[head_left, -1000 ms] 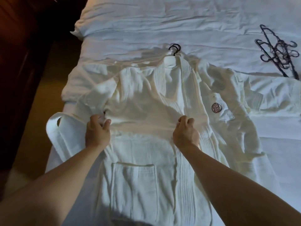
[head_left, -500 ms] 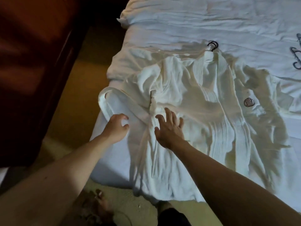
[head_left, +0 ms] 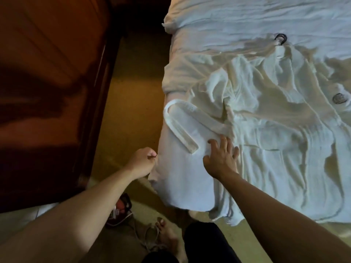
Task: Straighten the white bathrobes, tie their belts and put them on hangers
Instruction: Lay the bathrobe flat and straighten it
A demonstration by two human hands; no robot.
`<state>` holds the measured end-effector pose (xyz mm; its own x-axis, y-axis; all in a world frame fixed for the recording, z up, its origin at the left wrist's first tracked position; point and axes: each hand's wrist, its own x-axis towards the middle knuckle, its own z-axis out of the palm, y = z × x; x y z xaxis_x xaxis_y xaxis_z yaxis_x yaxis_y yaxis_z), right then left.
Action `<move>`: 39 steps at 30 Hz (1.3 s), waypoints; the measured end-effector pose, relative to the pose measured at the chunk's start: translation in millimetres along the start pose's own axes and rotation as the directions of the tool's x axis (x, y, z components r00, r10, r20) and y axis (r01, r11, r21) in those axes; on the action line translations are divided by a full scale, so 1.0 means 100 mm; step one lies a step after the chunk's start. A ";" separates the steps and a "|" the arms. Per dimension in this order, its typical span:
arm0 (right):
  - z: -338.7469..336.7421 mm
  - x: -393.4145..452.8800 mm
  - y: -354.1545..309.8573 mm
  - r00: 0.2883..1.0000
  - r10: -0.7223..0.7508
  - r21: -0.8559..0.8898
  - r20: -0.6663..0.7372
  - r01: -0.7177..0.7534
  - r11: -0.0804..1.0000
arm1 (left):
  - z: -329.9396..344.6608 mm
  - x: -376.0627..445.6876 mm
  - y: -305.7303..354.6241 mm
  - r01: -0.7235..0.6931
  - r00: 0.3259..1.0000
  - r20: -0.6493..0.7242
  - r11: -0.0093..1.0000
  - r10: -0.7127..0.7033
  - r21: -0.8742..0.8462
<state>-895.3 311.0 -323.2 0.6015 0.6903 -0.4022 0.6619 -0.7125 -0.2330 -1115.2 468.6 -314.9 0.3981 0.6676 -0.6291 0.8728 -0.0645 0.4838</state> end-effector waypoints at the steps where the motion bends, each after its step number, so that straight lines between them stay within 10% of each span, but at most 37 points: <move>1: -0.04 0.04 -0.02 1.000 0.021 0.031 -0.005 -0.021 0.999 | 0.00 0.08 0.07 -0.009 1.000 0.022 1.000 0.008 0.007; 19: -0.36 0.98 0.26 0.920 0.388 0.350 0.054 -0.382 0.855 | 0.06 1.34 1.70 -0.401 0.909 0.173 0.910 0.380 0.110; 28: -0.42 1.57 0.02 0.775 0.631 0.411 0.022 -0.583 0.701 | -0.09 2.39 2.64 -0.699 0.707 -0.033 0.705 0.707 0.123; 39: -0.13 2.15 -0.01 0.626 0.665 0.349 0.407 -0.780 0.520 | 0.21 3.39 3.22 -0.561 0.820 0.427 0.683 0.381 0.468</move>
<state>-760.7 461.2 -397.8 0.6348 -0.0931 -0.7670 -0.2812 -0.9525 -0.1171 -693.0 658.9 -385.3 0.7795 0.2062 -0.5915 0.5048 -0.7658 0.3983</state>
